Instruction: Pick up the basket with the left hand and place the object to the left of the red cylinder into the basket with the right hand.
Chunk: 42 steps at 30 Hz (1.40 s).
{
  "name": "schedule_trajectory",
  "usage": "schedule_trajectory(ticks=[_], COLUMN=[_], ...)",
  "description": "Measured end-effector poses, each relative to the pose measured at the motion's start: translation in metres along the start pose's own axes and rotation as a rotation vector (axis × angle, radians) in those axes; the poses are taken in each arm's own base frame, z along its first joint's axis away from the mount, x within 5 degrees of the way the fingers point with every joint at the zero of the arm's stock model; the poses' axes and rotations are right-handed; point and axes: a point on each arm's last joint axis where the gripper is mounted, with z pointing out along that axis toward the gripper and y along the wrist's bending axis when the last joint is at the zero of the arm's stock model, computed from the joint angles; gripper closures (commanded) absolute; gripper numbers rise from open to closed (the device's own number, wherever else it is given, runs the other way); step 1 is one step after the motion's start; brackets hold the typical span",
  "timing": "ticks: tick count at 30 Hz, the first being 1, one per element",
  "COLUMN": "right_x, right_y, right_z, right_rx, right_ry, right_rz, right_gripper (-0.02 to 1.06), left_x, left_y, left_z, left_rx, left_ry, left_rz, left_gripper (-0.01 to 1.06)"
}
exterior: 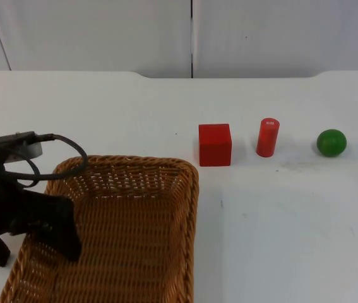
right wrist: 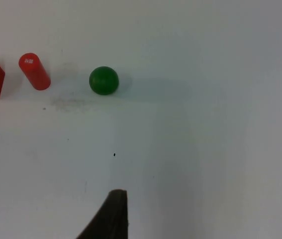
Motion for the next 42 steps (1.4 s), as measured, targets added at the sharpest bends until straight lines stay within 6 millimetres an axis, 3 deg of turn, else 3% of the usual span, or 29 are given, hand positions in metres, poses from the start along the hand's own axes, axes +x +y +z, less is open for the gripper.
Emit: schedule_trajectory(ticks=[10,14,18,19,23,24,27,28,31,42], right_x=[0.0,0.0,0.0,0.0,0.0,0.0,0.0,0.0,0.0,-0.001], right_y=[0.0,0.0,0.0,0.0,0.0,0.0,0.0,0.0,0.0,-0.001], right_z=[0.0,0.0,0.0,0.0,0.0,0.0,0.0,0.0,0.0,0.0], right_rx=[0.0,0.0,0.0,0.0,0.0,0.0,0.0,0.0,0.0,0.011], right_ry=[0.0,0.0,0.0,0.0,0.0,0.0,0.0,0.0,0.0,-0.011], right_rz=[-0.002,0.0,-0.002,-0.002,-0.002,-0.002,-0.002,-0.002,-0.002,-0.011], right_gripper=[-0.01,-0.01,-0.01,-0.01,-0.01,-0.01,-0.01,-0.01,-0.01,-0.01], left_x=[-0.0003,-0.0003,-0.0005,-0.0005,-0.0002,-0.0001,0.0004,0.0003,0.0009,0.0015], left_y=[0.0008,0.0008,0.0012,0.0015,0.0018,0.0012,0.0001,-0.0004,-0.0019,-0.0058], left_z=[0.0023,0.0023,0.0029,0.0035,0.0051,0.0053,0.0053,0.0053,0.0052,-0.0025], left_rx=[-0.001,-0.001,-0.003,-0.005,-0.003,0.004,0.017,0.022,0.039,0.055], left_ry=[0.003,0.003,0.002,0.002,0.007,0.009,0.014,0.013,0.021,0.016], left_rz=[-0.003,-0.003,-0.003,-0.004,-0.01,-0.019,-0.033,-0.044,-0.074,-0.076], left_gripper=[0.0,0.05,0.32,0.32,0.56,0.56,0.82,0.82,1.05,1.05])
